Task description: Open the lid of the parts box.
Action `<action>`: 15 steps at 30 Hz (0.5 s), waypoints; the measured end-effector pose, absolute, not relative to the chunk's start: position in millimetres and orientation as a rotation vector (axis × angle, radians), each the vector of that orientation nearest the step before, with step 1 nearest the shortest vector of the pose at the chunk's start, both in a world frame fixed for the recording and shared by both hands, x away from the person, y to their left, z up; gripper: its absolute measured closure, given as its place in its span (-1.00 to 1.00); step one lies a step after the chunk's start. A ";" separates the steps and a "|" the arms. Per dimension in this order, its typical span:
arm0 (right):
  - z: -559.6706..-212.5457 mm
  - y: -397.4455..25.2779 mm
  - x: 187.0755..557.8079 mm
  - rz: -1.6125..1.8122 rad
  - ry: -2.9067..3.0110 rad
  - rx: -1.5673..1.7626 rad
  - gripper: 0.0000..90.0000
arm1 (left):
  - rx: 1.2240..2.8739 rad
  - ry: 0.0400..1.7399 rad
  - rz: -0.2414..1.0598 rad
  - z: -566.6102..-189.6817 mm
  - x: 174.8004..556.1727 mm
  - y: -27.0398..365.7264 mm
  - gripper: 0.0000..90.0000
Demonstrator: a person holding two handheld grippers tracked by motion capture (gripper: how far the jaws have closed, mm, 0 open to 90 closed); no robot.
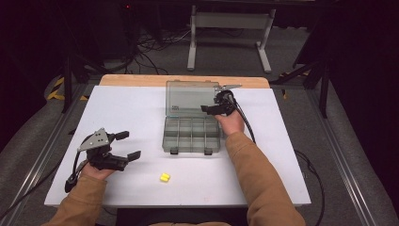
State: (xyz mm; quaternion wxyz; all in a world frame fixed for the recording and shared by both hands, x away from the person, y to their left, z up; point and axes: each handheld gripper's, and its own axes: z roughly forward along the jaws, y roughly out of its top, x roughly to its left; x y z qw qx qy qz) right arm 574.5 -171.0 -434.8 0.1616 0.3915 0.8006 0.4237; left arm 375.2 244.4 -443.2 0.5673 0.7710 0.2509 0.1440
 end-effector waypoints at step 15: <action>-442.4 -173.2 577.2 1.169 2.333 1.184 -0.49 | 1.811 0.588 0.337 -443.2 375.0 244.1 -0.80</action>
